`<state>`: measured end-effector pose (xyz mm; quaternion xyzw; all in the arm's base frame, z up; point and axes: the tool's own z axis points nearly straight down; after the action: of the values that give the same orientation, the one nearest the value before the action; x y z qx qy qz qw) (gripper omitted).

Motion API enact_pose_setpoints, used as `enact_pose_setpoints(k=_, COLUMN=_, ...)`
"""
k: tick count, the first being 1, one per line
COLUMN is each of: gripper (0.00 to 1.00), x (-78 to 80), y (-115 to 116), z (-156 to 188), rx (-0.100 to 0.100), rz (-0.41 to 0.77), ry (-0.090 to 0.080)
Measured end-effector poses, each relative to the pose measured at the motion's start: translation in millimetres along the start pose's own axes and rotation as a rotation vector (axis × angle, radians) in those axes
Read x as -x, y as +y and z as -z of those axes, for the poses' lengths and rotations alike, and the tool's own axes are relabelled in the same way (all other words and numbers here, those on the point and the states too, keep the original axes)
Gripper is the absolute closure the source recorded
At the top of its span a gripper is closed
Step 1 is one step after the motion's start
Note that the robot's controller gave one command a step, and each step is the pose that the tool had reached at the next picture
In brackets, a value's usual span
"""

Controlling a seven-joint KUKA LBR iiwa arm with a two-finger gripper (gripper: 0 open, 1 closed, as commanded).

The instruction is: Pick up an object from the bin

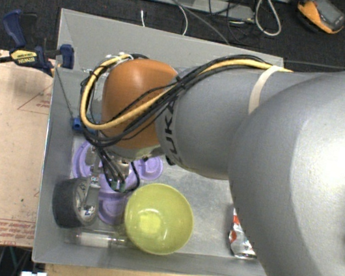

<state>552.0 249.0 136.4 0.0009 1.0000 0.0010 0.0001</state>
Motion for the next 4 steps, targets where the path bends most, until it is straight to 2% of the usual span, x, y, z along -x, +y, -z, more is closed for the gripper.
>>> enact_pose_setpoints(k=1, gripper=0.00, x=0.0, y=0.0, z=0.0, rx=0.000, rz=0.000, ry=0.000)
enact_pose_setpoints(k=2, gripper=0.00, x=-44.0, y=-4.8, z=-52.0, rx=0.009, rz=0.195, ry=-0.024)
enact_pose_setpoints(k=3, gripper=0.00, x=-58.5, y=-11.8, z=-46.2, rx=0.015, rz=0.224, ry=-0.045)
enact_pose_setpoints(k=4, gripper=0.00, x=-63.5, y=-16.8, z=51.2, rx=0.010, rz=0.231, ry=-0.027)
